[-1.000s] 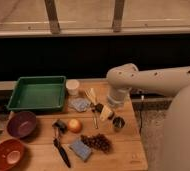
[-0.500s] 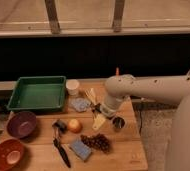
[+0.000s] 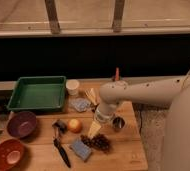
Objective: Place grapes in table surface
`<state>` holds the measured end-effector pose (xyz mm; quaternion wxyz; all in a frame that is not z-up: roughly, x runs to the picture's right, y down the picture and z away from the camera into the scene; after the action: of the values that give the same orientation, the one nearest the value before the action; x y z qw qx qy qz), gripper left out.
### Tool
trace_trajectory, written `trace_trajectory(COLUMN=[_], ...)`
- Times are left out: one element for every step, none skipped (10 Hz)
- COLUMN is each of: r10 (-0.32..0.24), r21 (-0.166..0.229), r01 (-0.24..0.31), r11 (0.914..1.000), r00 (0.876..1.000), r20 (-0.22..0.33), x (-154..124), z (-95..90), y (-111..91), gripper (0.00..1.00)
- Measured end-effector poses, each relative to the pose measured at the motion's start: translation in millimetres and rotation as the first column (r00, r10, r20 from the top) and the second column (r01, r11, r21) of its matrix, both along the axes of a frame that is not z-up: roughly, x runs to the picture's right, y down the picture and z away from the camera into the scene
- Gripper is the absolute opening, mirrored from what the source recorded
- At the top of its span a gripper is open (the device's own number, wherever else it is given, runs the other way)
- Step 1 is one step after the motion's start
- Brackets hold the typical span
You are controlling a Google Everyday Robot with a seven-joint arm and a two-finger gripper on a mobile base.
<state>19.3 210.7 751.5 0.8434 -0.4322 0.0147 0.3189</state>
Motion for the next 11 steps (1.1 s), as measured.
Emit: trace_trajectory(r10=[-0.001,0.001,0.007,0.007,0.011,0.014,0.021,0.033,0.042,0.042,0.041], r21=[-0.022,-0.037,-0.066,-0.082,-0.102,-0.118,-0.143,-0.161,-0.173,-0.174,-0.175], r01=[0.001,-0.002,-0.009,-0.011,-0.016,-0.020,-0.030,-0.044,-0.055,-0.055,-0.055], r11=[0.9998,0.9993,0.9978,0.9966,0.9947,0.9928,0.9893,0.9859,0.9834,0.9833,0.9831], r00=[1.000,1.000,0.999,0.999,0.999,0.998,0.998,0.997,0.996,0.996,0.996], r20=[-0.011,-0.018,-0.032,-0.039,-0.047,-0.055,-0.065,-0.072,-0.076,-0.080,-0.082], x=[1,2,4,4,6,8,10,11,12,13,15], z=[6.5,10.2,15.5,18.8,22.2,25.0,28.7,30.7,32.2,32.2,31.0], y=[11,17,28,34,41,47,55,60,63,64,63], gripper=[0.80,0.80,0.80,0.80,0.80,0.80,0.80,0.80,0.78,0.69,0.59])
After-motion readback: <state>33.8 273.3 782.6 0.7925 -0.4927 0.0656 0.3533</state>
